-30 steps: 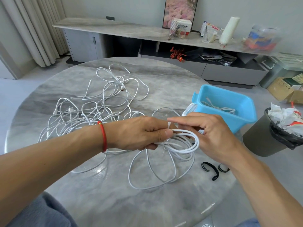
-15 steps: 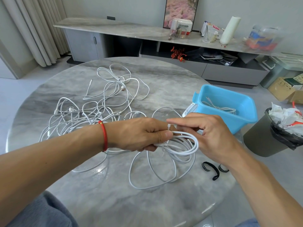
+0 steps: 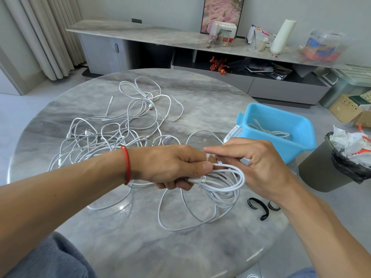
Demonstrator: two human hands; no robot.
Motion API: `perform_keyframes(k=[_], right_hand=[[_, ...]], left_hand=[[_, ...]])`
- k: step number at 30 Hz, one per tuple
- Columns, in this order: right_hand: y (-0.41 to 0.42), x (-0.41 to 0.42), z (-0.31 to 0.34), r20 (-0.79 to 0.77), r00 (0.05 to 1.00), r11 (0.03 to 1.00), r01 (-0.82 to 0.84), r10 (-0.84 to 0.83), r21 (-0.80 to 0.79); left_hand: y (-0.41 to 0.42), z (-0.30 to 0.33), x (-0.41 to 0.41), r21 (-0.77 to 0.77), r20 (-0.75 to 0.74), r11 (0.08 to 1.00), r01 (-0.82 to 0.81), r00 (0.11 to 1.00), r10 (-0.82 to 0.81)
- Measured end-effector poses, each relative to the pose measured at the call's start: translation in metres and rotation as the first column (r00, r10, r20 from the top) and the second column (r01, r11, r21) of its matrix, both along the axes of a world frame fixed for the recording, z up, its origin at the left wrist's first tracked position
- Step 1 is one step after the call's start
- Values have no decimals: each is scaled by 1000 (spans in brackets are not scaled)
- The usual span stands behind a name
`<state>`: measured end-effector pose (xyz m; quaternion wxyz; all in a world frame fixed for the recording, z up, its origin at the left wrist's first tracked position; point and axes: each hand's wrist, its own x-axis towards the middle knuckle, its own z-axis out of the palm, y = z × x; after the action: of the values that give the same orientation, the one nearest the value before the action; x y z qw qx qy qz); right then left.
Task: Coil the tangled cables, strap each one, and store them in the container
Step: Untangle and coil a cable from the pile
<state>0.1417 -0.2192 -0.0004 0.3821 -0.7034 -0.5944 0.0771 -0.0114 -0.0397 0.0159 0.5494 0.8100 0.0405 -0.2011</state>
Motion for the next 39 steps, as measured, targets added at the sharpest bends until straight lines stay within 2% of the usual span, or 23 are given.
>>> perform_keyframes(k=[8,12,17,20,25,30,34,37,39], right_hand=[[1,-13,7,-60,997,998,-56,57,28],[1,-16,8,-121,991,997,-65,60,-45],[-3,-17,15,-381,919,976,-168,105,-136],[-6,-14,21,-552,823,954,-257,133,-155],[-3,-18,11,-439,892,954,-218,108,-207],[1,-16,6,-407,912,965,-143,41,-222],[6,-15,5,-484,874,985,-41,-45,-166],[8,-15,5,-564,812,978,43,-153,-205],[7,-15,5,-631,747,966,60,-211,-251]], left_hand=[[-6,1,0,12,-77,1000,13,997,-12],[-7,-1,-1,12,-105,999,32,994,-31],[-8,-2,0,-77,-159,996,40,986,-52],[-9,-2,1,-82,-169,996,26,985,-39],[-8,-2,2,-21,-193,1000,-8,981,4],[-13,-3,1,20,-176,999,26,984,-22],[-13,2,2,254,-13,965,68,998,-67],[-15,3,2,469,111,878,93,980,-163],[-17,2,1,539,168,840,53,971,-170]])
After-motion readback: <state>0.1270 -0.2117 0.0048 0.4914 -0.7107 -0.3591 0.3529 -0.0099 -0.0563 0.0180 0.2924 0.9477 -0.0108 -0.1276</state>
